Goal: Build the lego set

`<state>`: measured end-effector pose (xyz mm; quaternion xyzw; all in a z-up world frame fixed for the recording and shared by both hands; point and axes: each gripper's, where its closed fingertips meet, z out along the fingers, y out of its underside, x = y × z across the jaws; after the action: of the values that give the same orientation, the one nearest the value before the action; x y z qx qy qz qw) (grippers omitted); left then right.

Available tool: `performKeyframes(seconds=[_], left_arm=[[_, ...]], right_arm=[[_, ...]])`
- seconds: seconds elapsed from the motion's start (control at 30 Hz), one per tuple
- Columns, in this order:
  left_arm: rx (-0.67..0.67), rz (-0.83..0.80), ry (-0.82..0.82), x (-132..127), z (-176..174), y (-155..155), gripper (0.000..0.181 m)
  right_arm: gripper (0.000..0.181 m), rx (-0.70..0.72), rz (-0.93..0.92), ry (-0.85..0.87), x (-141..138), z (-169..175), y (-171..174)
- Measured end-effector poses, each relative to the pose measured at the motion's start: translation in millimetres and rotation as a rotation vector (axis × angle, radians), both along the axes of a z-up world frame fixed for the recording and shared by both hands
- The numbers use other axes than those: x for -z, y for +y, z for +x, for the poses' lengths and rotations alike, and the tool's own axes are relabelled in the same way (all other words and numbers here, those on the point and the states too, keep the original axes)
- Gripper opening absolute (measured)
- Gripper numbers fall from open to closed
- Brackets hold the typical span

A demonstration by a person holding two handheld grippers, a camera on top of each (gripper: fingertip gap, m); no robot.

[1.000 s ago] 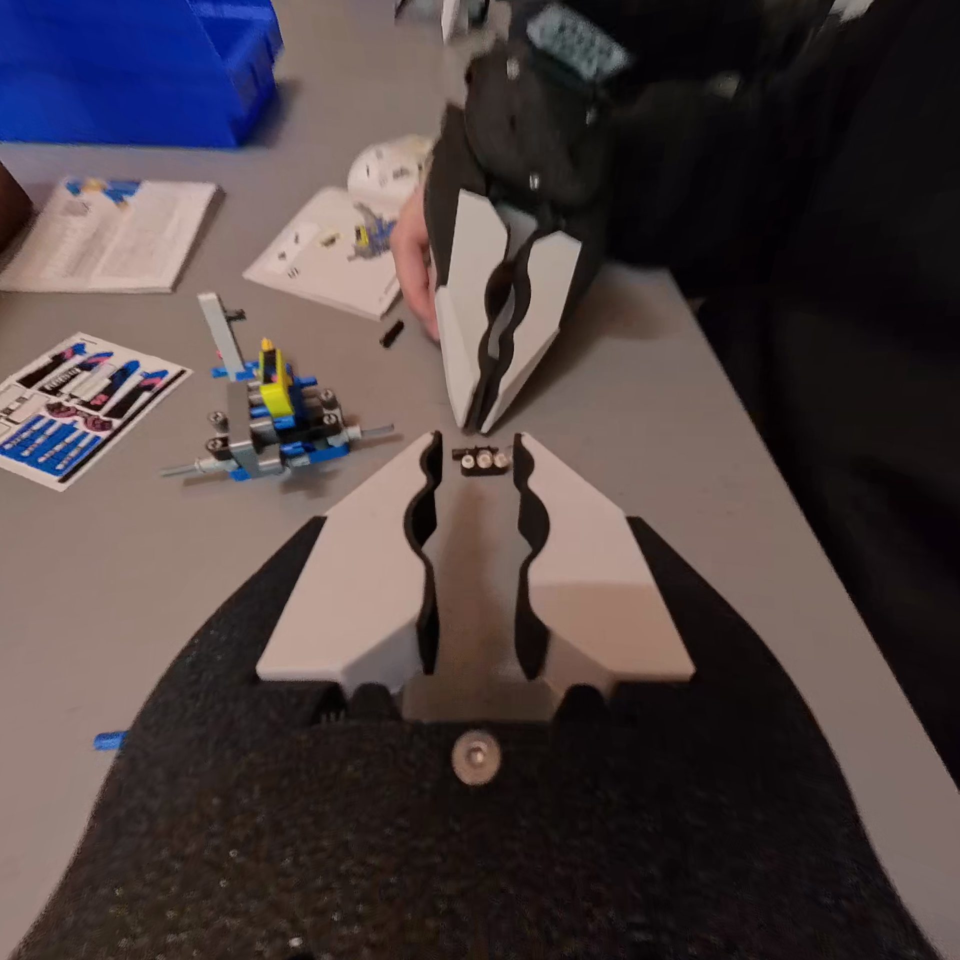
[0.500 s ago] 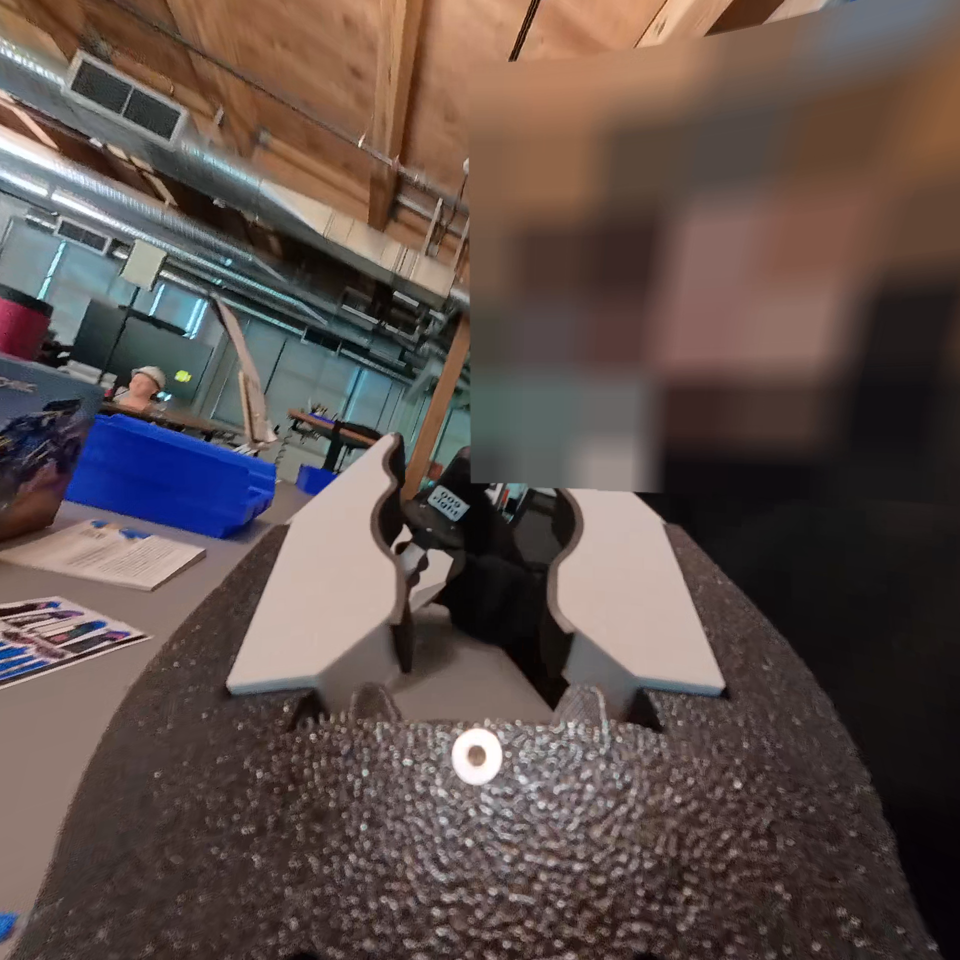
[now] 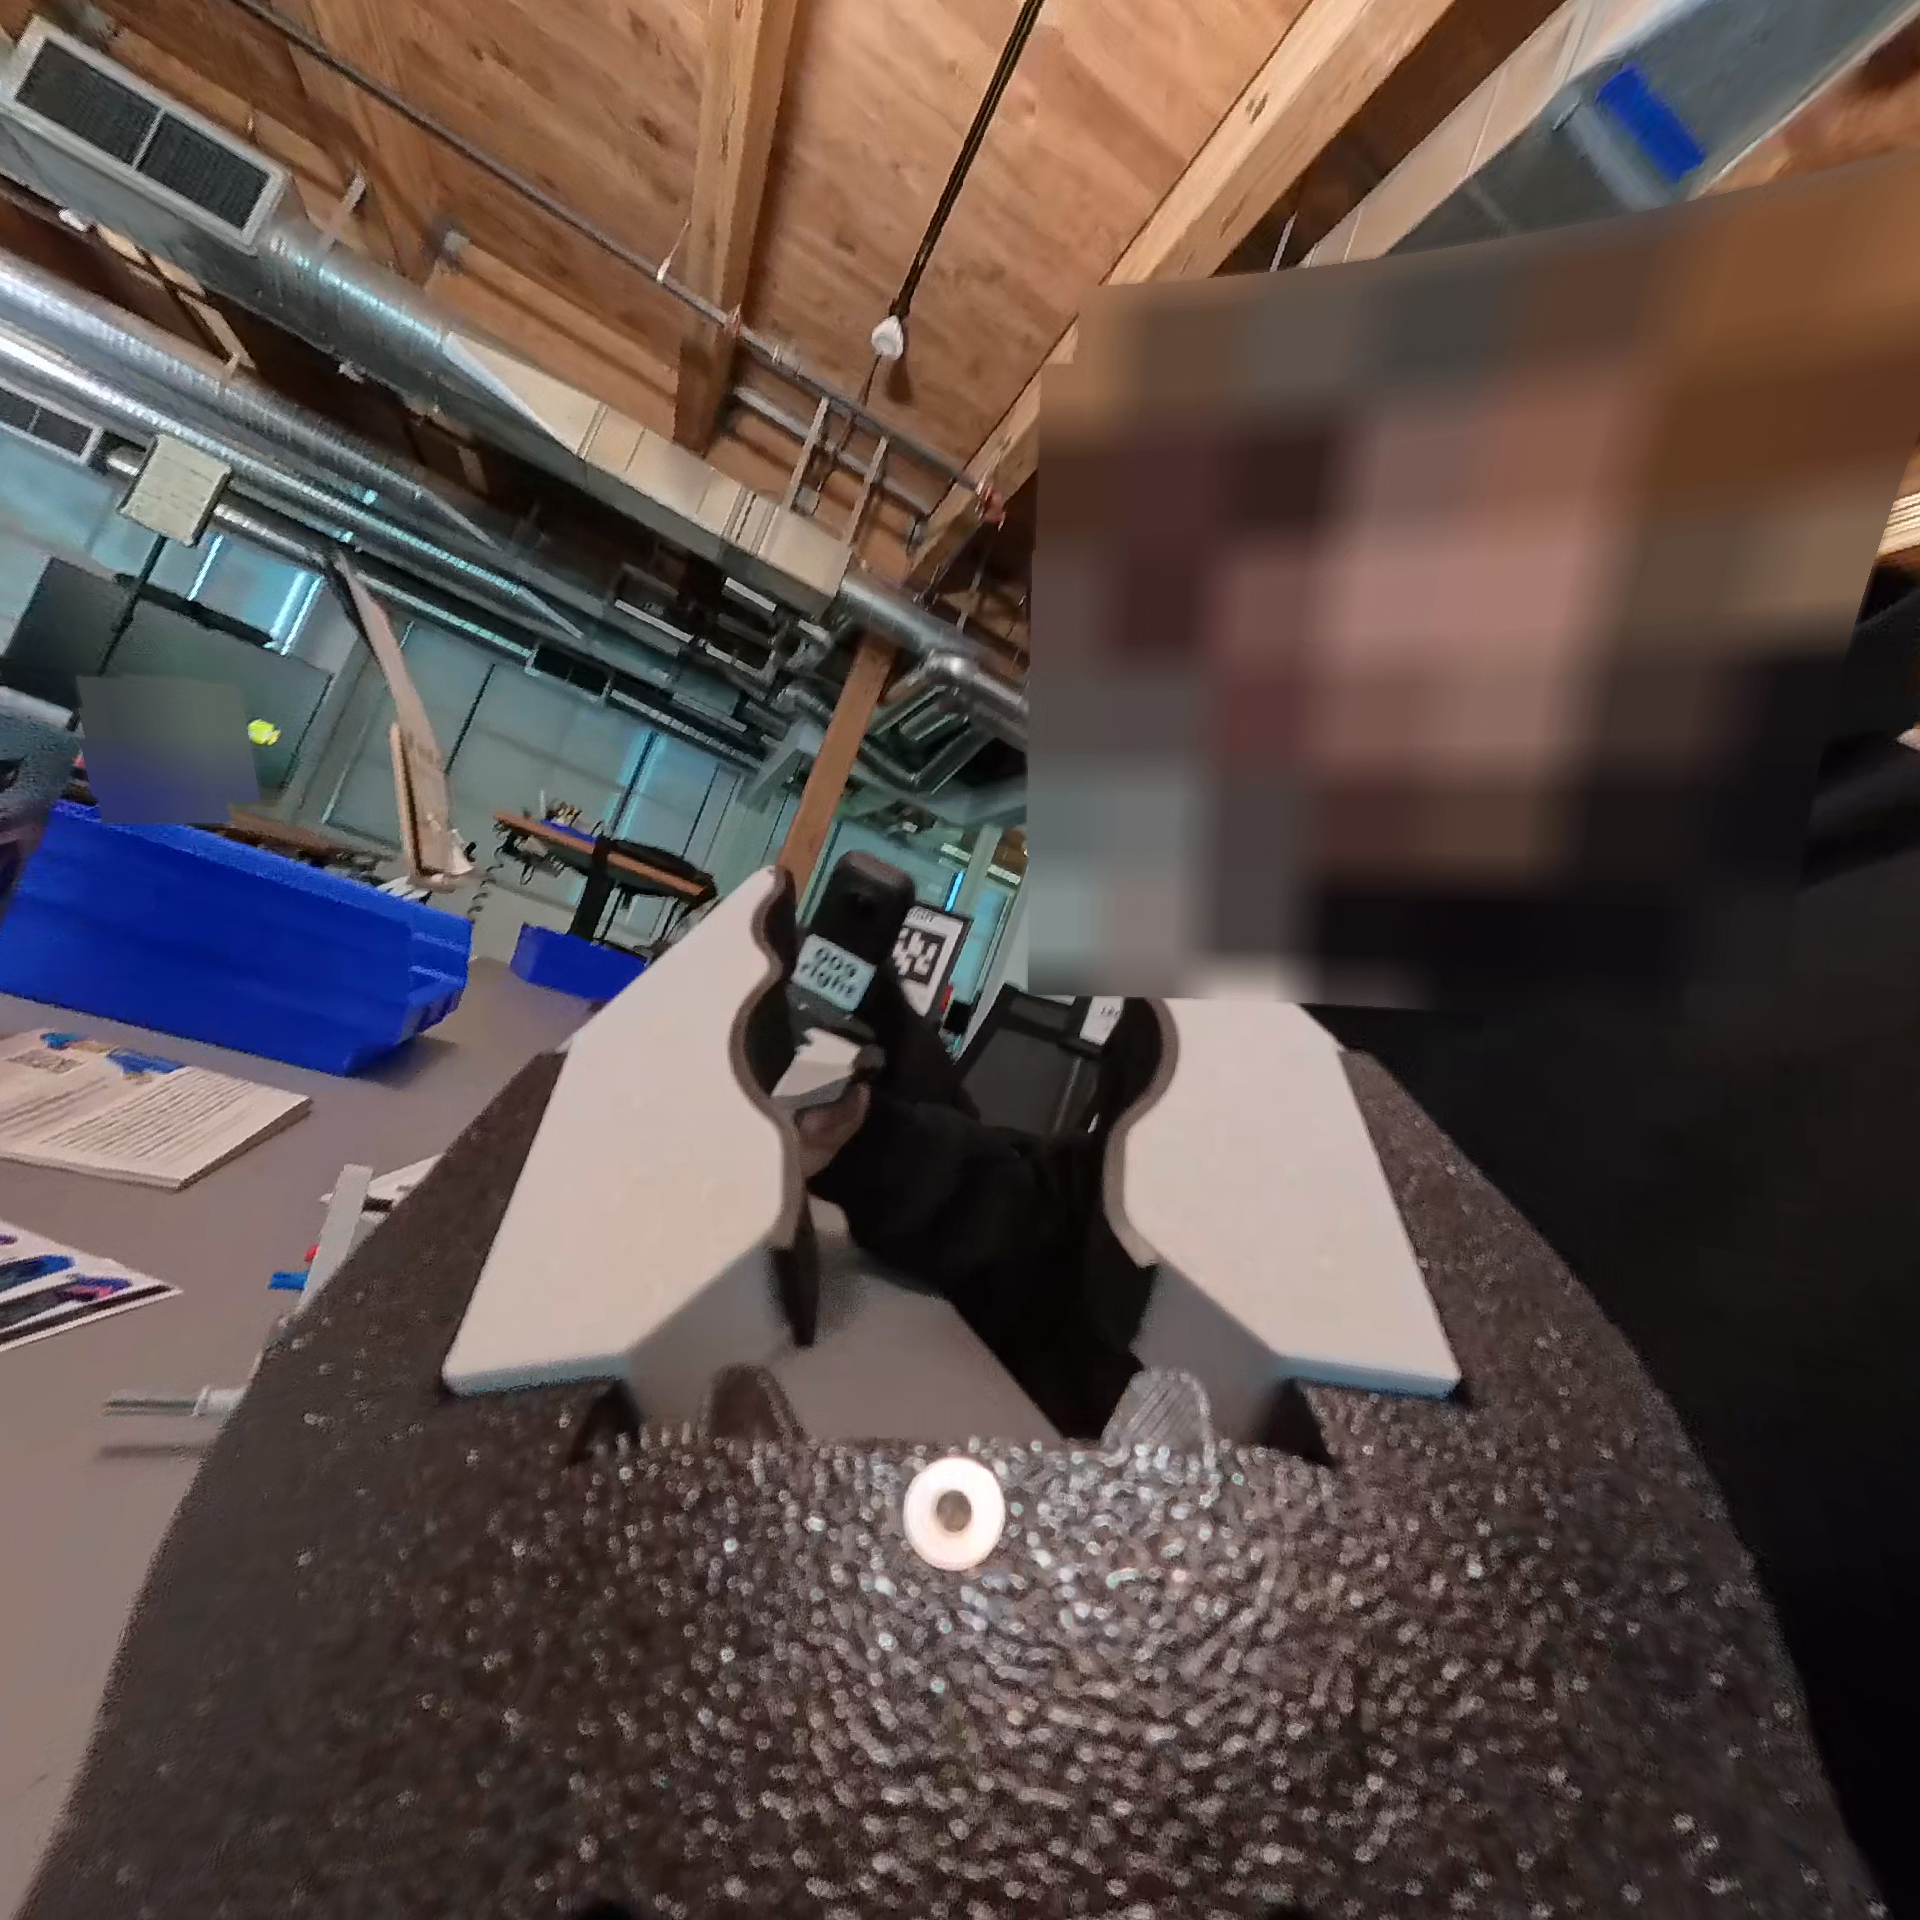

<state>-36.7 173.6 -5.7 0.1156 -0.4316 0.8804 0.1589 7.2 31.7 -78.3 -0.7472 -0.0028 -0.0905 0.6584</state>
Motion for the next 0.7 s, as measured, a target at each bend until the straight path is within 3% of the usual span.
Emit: performKeyframes(seconds=[0.17,0.33,0.43,0.7], left_arm=[[-0.094,0.217,-0.059,14,2,-44,0.056],[-0.177,0.538,-0.254,42,-8,-90,0.060],[-0.227,0.652,-0.338,55,-9,-99,0.059],[-0.244,0.760,-0.385,70,-7,-100,0.059]], right_arm=[[0.024,0.006,0.081,-0.037,-21,-30,39],[0.023,-0.148,0.074,-0.063,-22,-71,63],[0.016,-0.265,0.053,-0.054,-14,-89,59],[0.020,-0.260,-0.065,-0.087,5,-81,50]])
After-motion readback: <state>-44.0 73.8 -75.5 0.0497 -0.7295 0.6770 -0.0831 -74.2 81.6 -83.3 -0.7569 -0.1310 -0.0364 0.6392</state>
